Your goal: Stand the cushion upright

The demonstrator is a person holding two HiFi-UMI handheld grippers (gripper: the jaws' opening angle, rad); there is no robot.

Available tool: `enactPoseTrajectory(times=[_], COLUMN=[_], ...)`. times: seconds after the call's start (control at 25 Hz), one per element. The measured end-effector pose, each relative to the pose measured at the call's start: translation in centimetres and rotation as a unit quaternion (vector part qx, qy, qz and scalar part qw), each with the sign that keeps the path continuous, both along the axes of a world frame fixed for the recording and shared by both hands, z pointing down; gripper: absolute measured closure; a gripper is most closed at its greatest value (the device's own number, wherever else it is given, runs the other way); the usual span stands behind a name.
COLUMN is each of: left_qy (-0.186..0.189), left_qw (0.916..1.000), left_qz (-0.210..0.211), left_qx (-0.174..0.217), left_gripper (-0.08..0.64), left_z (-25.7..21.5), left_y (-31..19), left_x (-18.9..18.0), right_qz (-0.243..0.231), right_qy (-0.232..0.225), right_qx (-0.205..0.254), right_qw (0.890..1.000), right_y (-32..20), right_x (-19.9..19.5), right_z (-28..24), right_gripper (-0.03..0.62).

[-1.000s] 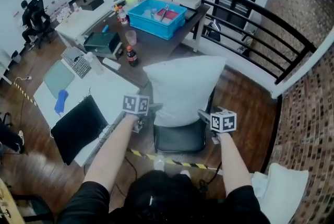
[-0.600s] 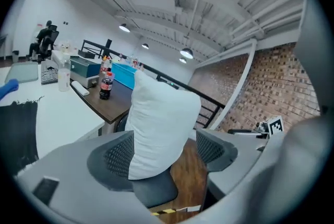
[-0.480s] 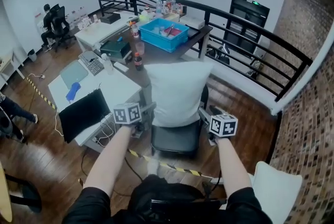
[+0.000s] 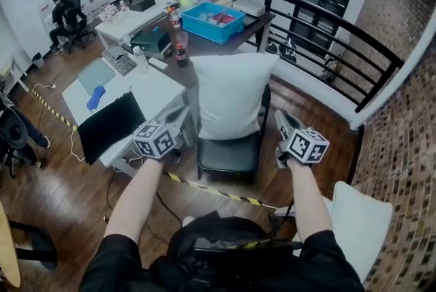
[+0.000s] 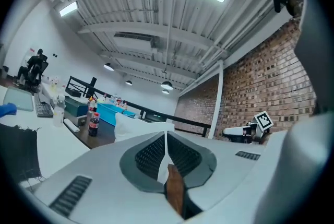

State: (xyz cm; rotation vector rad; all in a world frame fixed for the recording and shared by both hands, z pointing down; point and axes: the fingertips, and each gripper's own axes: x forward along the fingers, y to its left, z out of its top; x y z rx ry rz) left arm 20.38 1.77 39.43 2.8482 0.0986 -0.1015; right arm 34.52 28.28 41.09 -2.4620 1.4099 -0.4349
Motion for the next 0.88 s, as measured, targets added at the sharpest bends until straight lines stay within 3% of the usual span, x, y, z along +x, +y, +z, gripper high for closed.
enactPoseTrajectory(times=[0.2, 0.36, 0.52, 0.72, 0.88], left_qy=[0.034, 0.059, 0.085, 0.074, 0.069], left_qw=[0.9991, 0.998, 0.9957, 0.997, 0.9971], left_qz=[0.025, 0.02, 0.036, 0.021, 0.008], left_qx=[0.001, 0.005, 0.006, -0.009, 0.031], left_gripper=[0.559, 0.558, 0.558, 0.558, 0.558], left_z=[-2.7, -3.6, -2.6, -0.2, -0.1], left_y=[-1.5, -3.3, -4.2, -4.3, -3.2], left_x=[-2.1, -5.8, -8.7, -12.6, -14.7], right_qz=[-0.019, 0.012, 0.023, 0.033, 0.039], right_qy=[-0.013, -0.014, 0.009, 0.006, 0.008], right_qx=[0.045, 0.06, 0.034, -0.013, -0.024], right_qw=[0.999, 0.998, 0.999, 0.999, 0.999], right_y=[-0.7, 0.1, 1.1, 2.2, 2.6], right_x=[-3.1, -6.1, -9.7, -14.7, -16.3], right_z=[-2.9, -1.7, 0.5, 4.0, 5.3], right_gripper=[0.589, 0.589, 0.589, 0.589, 0.591])
